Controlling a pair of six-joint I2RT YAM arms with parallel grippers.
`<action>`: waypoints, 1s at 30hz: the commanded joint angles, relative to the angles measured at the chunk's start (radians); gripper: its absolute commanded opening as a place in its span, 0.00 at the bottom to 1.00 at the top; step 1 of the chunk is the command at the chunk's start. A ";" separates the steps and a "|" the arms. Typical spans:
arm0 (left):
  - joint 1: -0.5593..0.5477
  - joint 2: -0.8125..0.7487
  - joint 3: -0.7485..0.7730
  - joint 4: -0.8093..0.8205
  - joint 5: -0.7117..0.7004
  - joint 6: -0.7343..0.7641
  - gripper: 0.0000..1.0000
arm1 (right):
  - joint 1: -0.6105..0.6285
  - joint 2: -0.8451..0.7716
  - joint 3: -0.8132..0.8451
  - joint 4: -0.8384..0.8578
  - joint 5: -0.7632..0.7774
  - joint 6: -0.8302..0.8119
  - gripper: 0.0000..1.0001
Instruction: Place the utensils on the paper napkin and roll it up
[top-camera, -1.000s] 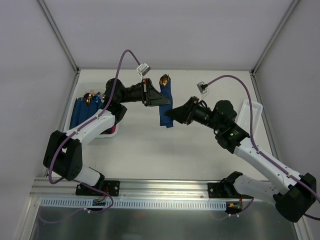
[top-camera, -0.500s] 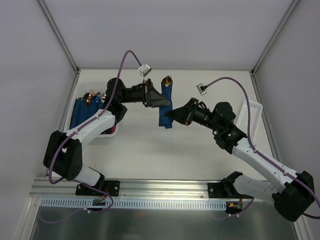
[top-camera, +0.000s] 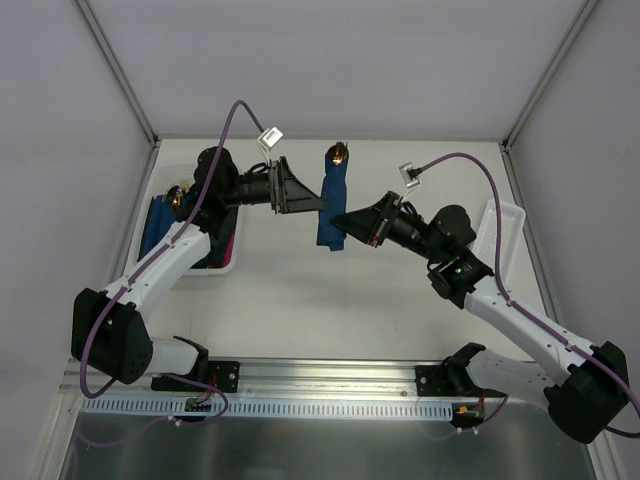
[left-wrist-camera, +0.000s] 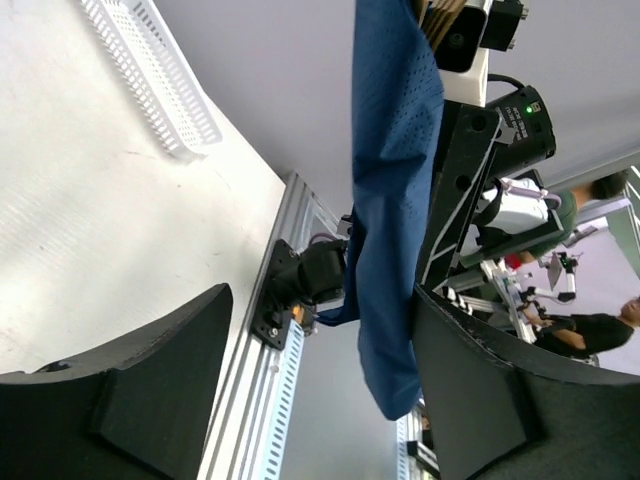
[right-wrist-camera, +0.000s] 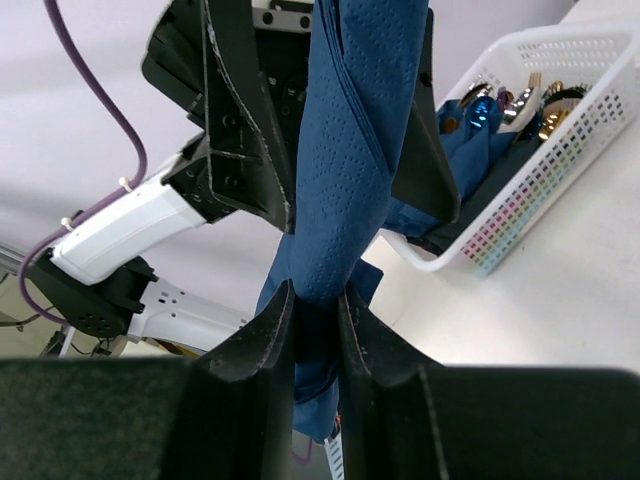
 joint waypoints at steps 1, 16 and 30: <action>0.006 -0.036 -0.030 0.040 0.022 0.017 0.72 | -0.001 -0.009 0.012 0.159 0.002 0.044 0.00; -0.019 -0.010 -0.169 0.598 0.089 -0.436 0.82 | -0.001 0.065 -0.016 0.314 -0.015 0.136 0.00; -0.045 -0.034 -0.146 0.540 0.074 -0.410 0.44 | 0.000 0.054 -0.029 0.312 -0.021 0.128 0.00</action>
